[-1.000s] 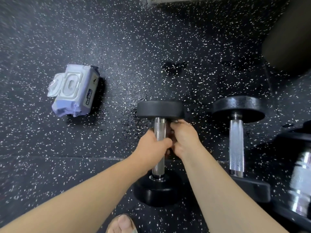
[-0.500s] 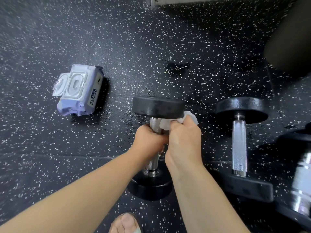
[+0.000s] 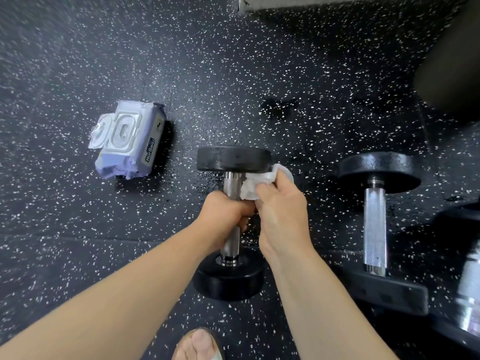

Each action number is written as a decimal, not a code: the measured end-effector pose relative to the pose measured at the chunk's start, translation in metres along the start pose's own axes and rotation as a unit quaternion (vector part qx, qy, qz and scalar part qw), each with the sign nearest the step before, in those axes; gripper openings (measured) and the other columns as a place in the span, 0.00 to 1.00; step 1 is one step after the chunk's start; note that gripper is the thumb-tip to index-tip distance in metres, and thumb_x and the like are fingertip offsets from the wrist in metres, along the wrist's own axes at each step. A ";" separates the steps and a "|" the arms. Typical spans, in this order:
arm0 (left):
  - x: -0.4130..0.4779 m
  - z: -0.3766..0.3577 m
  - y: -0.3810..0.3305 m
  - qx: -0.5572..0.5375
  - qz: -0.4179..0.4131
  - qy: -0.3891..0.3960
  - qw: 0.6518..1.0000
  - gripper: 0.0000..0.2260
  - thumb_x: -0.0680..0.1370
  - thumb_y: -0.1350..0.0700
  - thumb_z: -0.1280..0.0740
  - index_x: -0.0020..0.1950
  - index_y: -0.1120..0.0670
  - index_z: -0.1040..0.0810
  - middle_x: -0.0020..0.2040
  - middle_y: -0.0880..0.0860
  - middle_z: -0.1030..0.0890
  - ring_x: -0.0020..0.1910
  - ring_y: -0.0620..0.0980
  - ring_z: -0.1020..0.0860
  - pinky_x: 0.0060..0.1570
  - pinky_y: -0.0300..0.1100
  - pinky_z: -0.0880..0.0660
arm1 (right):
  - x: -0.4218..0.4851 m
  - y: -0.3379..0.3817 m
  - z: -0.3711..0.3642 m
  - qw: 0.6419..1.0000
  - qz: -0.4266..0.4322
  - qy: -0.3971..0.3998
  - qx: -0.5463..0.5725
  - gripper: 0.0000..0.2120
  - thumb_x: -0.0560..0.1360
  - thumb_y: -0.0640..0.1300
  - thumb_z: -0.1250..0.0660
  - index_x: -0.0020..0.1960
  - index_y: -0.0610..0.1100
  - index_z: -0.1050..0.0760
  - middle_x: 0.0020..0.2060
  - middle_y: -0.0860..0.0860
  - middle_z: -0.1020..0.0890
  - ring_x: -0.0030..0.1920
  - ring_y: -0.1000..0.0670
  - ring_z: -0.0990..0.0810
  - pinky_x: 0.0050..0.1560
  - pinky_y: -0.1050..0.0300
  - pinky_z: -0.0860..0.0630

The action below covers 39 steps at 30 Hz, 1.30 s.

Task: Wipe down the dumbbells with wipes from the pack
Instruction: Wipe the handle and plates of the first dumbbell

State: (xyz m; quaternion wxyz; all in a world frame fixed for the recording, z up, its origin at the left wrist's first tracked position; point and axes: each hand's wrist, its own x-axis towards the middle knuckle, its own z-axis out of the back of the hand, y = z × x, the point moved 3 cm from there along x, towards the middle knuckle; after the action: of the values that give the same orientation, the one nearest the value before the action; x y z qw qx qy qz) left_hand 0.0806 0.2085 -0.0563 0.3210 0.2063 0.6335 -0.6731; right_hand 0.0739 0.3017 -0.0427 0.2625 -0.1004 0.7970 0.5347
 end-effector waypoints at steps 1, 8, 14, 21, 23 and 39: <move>0.000 0.000 0.000 -0.001 0.000 0.000 1.000 0.12 0.65 0.72 0.34 0.27 0.57 0.28 0.22 0.53 0.31 0.19 0.48 0.35 0.23 0.37 0.36 | -0.003 0.000 -0.001 1.000 0.008 -0.010 -0.014 0.14 0.74 0.27 0.42 0.44 0.42 0.23 0.34 0.54 0.20 0.37 0.55 0.22 0.42 0.59 0.24; -0.001 0.004 0.004 -0.011 0.008 0.036 0.999 0.16 0.68 0.76 0.37 0.27 0.57 0.28 0.24 0.53 0.30 0.20 0.46 0.34 0.24 0.38 0.35 | 0.028 -0.016 -0.011 0.992 -0.124 -0.014 0.001 0.17 0.75 0.26 0.44 0.40 0.44 0.25 0.32 0.48 0.20 0.37 0.46 0.22 0.41 0.50 0.23; 0.000 0.014 0.002 0.150 -0.038 -0.014 0.988 0.05 0.69 0.66 0.30 0.40 0.58 0.25 0.33 0.55 0.23 0.31 0.52 0.25 0.34 0.43 0.27 | 0.030 -0.014 -0.006 0.995 -0.098 -0.002 -0.024 0.18 0.72 0.24 0.42 0.37 0.44 0.24 0.33 0.49 0.21 0.35 0.51 0.25 0.36 0.59 0.28; -0.003 0.013 -0.002 0.237 -0.101 -0.101 0.961 0.06 0.72 0.55 0.30 0.42 0.55 0.25 0.32 0.50 0.23 0.29 0.48 0.27 0.29 0.39 0.31 | 0.006 -0.015 0.004 0.995 -0.007 -0.034 -0.098 0.16 0.68 0.29 0.39 0.47 0.44 0.20 0.46 0.49 0.16 0.46 0.52 0.21 0.51 0.57 0.23; -0.001 0.011 -0.001 0.195 -0.077 -0.088 0.974 0.09 0.70 0.56 0.28 0.34 0.56 0.25 0.26 0.52 0.25 0.25 0.50 0.29 0.27 0.39 0.31 | -0.002 -0.012 0.004 0.990 0.023 -0.045 -0.134 0.18 0.71 0.33 0.41 0.57 0.44 0.21 0.52 0.50 0.17 0.52 0.55 0.20 0.60 0.55 0.24; -0.002 -0.017 0.010 -0.007 -0.009 0.022 1.000 0.13 0.67 0.72 0.35 0.28 0.57 0.28 0.22 0.53 0.32 0.19 0.48 0.36 0.25 0.39 0.36 | 0.009 0.001 0.011 0.990 -0.141 -0.018 -0.015 0.14 0.74 0.28 0.41 0.36 0.42 0.24 0.28 0.49 0.20 0.31 0.50 0.23 0.32 0.58 0.27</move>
State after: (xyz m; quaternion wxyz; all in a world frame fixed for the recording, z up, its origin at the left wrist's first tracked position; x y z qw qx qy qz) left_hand 0.0864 0.2254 -0.0639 0.3028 0.2132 0.6471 -0.6664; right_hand 0.0695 0.3128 -0.0500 0.3479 -0.2059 0.7617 0.5063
